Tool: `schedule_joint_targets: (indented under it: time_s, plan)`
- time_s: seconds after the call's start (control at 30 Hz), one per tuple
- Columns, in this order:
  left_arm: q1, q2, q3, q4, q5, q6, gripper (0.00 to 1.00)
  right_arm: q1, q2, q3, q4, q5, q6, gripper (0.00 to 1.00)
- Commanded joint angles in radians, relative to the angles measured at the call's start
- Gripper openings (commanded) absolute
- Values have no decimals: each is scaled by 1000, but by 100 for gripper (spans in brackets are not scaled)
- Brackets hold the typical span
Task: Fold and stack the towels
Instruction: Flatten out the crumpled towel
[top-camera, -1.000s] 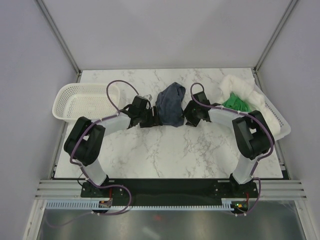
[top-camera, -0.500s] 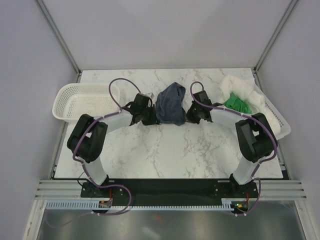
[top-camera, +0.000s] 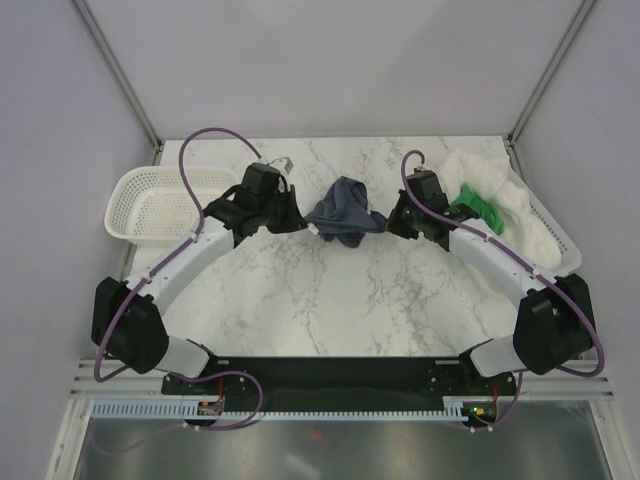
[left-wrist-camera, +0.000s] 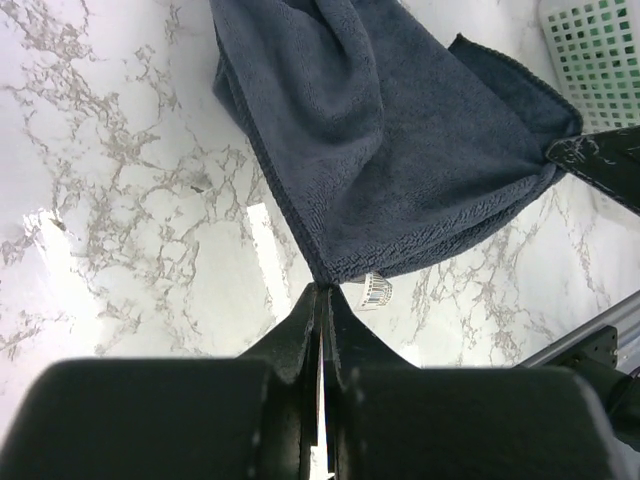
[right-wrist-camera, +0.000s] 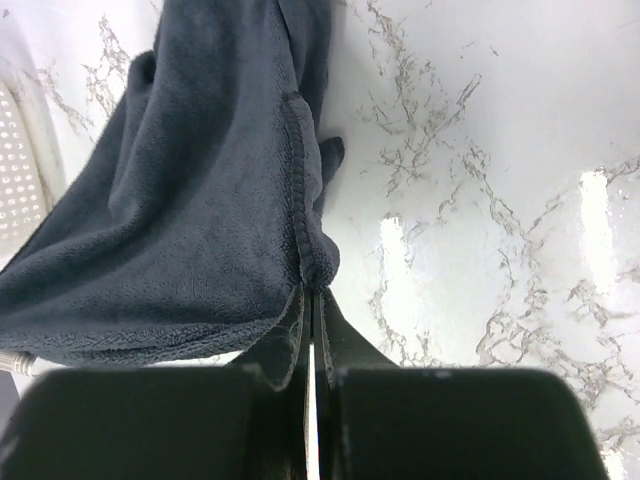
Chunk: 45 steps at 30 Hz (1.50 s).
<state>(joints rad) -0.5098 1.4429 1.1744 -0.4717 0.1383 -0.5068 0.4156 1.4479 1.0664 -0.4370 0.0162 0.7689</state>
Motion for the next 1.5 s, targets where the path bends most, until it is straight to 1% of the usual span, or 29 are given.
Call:
schedule_joint_targets:
  time_s: [0.0, 0.07, 0.1, 0.13, 0.17, 0.2, 0.23, 0.3, 0.33, 0.37, 0.43, 0.47, 0.57, 0.6, 0.63, 0.7, 0.73, 0.77, 0.8, 0.83, 0.87, 0.9, 0.97, 1.03, 1.17, 1.27, 1.37, 1.4, 1.47]
  plan:
    - [1, 26, 36, -122, -54, 47, 2, 3, -43, 23, -45, 13, -25, 0]
    - [1, 100, 45, -133, -20, 48, 2, 3, -40, -20, -31, -7, -14, 0]
    - [1, 122, 44, -133, 4, 48, 2, 3, -41, -46, 24, -56, -13, 0]
    - [1, 138, 21, -133, 29, 42, 2, 2, -43, -118, 73, -187, -11, 0]
    - [1, 155, 4, -133, 24, 33, 2, 3, -50, -155, 130, -270, 3, 4]
    - [1, 155, -14, -130, 9, 27, 2, 12, -58, -186, 208, -316, 10, 6]
    - [1, 152, -47, -125, -32, 18, 2, 18, -67, -230, 231, -346, 18, 13]
    - [1, 143, -68, -122, -75, 17, 2, 26, -107, -249, 236, -328, 6, 21]
    - [1, 139, -70, -120, -85, 19, 2, 26, -121, -255, 233, -311, -2, 36]
    - [1, 137, -70, -122, -89, 19, 2, 26, -141, -249, 221, -270, -11, 41]
    - [1, 125, -73, -123, -111, 19, 2, 26, -149, -209, 158, -199, -37, 47]
    - [1, 123, -74, -125, -120, 17, 2, 25, -141, -194, 141, -136, -46, 49]
    - [4, 125, -71, -133, -163, 13, 4, 25, -87, -140, 109, -56, -52, 55]
    - [5, 125, -65, -139, -164, 11, 8, 22, -64, -128, 110, -36, -52, 55]
    - [5, 123, -62, -140, -163, 8, 20, 23, -17, -105, 112, -36, -56, 54]
    - [5, 105, -59, -145, -161, 4, 40, 23, 34, -91, 132, -53, -56, 52]
    - [5, 81, -64, -146, -163, -2, 53, 23, 75, -83, 135, -47, -69, 50]
    - [5, 64, -70, -148, -166, -6, 57, 23, 94, -80, 135, -29, -77, 48]
    - [4, 51, -85, -147, -169, -7, 59, 23, 110, -71, 141, 0, -91, 47]
    - [4, 24, -93, -145, -170, -12, 60, 23, 143, -68, 150, 26, -108, 41]
    - [4, 11, -104, -145, -169, -15, 61, 17, 157, -60, 156, 33, -149, 39]
    - [4, 1, -128, -133, -152, -24, 62, 14, 172, -39, 159, 24, -173, 36]
    - [4, -22, -156, -105, -116, -29, 62, -1, 213, -17, 153, -15, -244, 35]
    - [4, -19, -189, -59, -62, -35, 62, -12, 236, -3, 159, -71, -270, 35]
    - [5, 57, -199, -19, -20, -47, 62, -14, 281, 13, 196, -82, -283, 35]
    - [5, 96, -209, 28, 61, -68, 62, -18, 309, 8, 236, -122, -269, 35]
    - [5, 90, -249, 77, 47, -96, 63, -18, 321, -14, 288, -160, -249, 35]
    - [5, 82, -263, 91, 44, -104, 66, -18, 336, -20, 290, -160, -247, 35]
    - [4, 79, -294, 129, 56, -114, 67, -18, 353, -34, 297, -160, -244, 36]
